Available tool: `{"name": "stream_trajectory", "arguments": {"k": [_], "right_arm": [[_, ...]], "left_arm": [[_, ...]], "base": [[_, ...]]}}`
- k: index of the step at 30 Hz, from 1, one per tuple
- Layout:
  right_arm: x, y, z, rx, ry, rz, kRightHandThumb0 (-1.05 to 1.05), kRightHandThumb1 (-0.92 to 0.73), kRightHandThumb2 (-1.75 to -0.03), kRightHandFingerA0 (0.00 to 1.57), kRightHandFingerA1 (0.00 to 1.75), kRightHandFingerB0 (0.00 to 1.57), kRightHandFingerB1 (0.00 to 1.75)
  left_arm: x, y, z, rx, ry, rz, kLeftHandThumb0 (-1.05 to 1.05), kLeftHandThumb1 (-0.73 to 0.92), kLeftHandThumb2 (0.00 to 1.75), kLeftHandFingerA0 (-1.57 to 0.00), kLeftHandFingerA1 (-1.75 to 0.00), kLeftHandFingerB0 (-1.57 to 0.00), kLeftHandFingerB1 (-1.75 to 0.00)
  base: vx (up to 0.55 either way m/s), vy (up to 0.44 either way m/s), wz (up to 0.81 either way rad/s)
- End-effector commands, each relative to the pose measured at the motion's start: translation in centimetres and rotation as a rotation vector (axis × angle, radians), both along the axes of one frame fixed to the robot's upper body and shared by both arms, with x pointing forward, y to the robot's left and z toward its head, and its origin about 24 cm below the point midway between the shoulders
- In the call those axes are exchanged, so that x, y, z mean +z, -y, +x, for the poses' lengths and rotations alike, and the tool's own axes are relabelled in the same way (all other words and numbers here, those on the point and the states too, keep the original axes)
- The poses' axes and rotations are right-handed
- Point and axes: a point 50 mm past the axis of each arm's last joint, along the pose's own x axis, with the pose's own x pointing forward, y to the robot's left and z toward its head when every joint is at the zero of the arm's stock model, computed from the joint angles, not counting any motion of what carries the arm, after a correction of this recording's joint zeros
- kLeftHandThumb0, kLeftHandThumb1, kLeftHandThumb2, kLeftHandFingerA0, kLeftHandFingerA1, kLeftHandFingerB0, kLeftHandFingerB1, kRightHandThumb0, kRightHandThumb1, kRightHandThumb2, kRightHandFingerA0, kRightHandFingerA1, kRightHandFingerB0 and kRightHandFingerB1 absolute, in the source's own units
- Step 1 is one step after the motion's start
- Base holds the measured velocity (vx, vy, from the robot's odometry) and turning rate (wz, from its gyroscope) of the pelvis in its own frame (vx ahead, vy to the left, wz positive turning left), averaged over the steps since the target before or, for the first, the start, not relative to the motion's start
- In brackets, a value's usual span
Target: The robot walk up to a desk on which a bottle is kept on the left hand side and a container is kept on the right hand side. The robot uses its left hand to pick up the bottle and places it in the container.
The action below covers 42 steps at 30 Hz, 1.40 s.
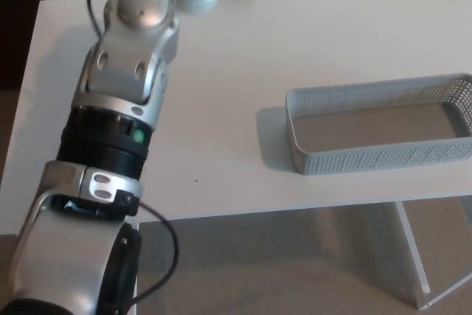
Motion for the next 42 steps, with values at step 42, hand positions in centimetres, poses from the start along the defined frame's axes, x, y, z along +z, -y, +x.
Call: {"name": "stream_trajectory", "arguments": {"k": [42], "right_arm": [[1.2, 0.1, 2.6, 0.081, 0.023, -0.102, -0.86, -0.38, -0.77, 0.95, 0.53, 0.83, 0.50]], "left_arm": [[-4.8, 12.3, -6.9, -0.433, -0.218, -0.106, -0.24, 0.69, 0.75, -1.24, -1.12, -0.91, -0.78]], "base": [[0.00, 0.000, 0.00]]}}
